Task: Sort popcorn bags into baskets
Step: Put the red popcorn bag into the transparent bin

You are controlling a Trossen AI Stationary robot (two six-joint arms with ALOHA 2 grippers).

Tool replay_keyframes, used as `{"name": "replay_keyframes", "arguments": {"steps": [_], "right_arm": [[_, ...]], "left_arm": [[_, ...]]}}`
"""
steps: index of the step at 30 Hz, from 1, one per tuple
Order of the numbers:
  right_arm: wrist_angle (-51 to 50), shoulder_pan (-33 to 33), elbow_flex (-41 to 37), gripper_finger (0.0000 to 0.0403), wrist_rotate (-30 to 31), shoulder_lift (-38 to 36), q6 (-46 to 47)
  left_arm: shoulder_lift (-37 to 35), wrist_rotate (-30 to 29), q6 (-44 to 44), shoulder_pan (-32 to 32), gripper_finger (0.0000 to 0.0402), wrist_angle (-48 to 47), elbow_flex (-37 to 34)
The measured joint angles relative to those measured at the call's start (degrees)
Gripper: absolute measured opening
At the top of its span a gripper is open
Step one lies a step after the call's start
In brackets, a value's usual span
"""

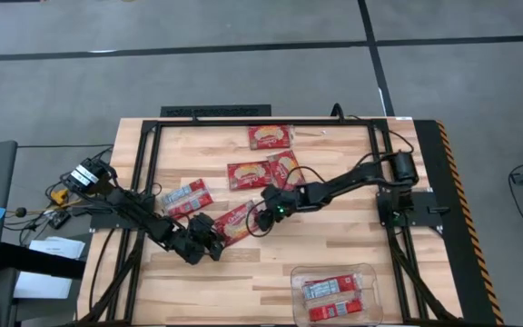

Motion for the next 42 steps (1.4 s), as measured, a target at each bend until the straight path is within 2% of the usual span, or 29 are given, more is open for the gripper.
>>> {"name": "replay_keyframes", "arguments": {"steps": [4,9,12,15,21,23,27,30,37,42], "right_arm": [[0.30,-0.44,2.88,0.0287,-4.20,2.96,-1.28],[-0.92,-0.44,6.18,0.0284,-5.90,5.01,-5.08],[-2.44,-0.86,7.10,0.0265,-6.16,5.15,-5.86],[-3.47,-1.24,7.22,0.0213,-6.33,5.21,-6.01],[-3.49,-1.34,7.22,0.0049,-6.72,5.36,-6.16],[-3.31,-1.23,7.22,0.0018,-6.85,5.31,-6.52],[-4.47,-1.17,7.20,0.0026,-6.74,4.20,-5.63],[-8.03,-1.11,7.13,0.0013,-6.29,1.12,-5.55],[-22.01,-0.41,7.13,0.0010,0.71,-10.43,-5.56],[-32.03,3.27,7.13,0.0007,5.62,-21.50,-2.24]], "left_arm": [[0.00,-0.03,0.13,0.02,0.0000,0.00,0.00],[0.00,0.11,0.65,0.04,0.0000,0.02,-0.02],[0.00,-0.12,0.67,0.04,0.0000,0.06,-0.02],[0.00,-0.29,1.04,0.04,0.0000,0.51,-0.07],[0.00,-0.70,1.17,0.07,0.0000,0.82,-0.11],[-0.01,-0.84,1.30,0.09,0.0000,0.71,0.03],[-1.01,-0.99,2.26,0.23,0.0000,0.03,1.35],[-3.94,-0.44,3.78,0.31,0.0000,0.21,2.09],[-15.09,-2.20,9.89,0.24,0.0000,-0.61,3.72],[-22.29,-5.94,15.86,0.20,0.0000,-0.41,4.76]]}}
